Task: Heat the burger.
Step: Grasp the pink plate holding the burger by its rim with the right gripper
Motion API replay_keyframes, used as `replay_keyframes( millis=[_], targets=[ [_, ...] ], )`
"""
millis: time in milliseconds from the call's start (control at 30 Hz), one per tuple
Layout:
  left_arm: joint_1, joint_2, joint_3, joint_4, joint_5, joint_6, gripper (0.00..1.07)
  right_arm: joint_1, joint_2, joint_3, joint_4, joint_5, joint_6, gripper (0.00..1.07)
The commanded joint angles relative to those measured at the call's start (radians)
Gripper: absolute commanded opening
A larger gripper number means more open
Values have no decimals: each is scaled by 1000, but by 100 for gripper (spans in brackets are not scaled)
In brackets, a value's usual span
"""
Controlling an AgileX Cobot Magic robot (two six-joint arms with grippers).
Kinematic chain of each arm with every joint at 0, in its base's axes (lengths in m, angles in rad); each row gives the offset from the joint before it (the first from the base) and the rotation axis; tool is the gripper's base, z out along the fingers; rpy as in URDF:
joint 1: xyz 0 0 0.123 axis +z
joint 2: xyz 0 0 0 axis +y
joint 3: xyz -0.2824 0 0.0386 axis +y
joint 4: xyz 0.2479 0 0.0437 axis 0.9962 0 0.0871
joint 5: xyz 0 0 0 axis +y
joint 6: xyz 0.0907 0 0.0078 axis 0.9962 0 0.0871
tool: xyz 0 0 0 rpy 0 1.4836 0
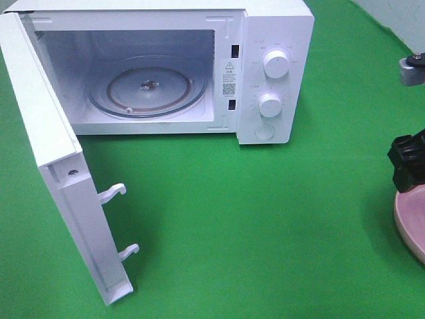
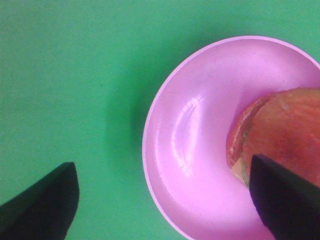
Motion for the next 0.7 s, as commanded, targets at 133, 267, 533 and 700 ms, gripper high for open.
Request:
replay_keyframes(
  millis=[133,267,533,700],
  targets=[
    [-2,-15,3,-3,-9,-5,89,-11,-4,5,-4,-6,-11,86],
    [-2,-15,3,-3,-9,-5,89,-11,33,5,-4,-5,-10,85],
    [-2,-15,3,-3,-9,-5,89,-21,124,6,-4,-48,2,83],
    [-2,-15,3,-3,-9,-5,89,-21,175,30,-7,-98,17,81]
  ],
)
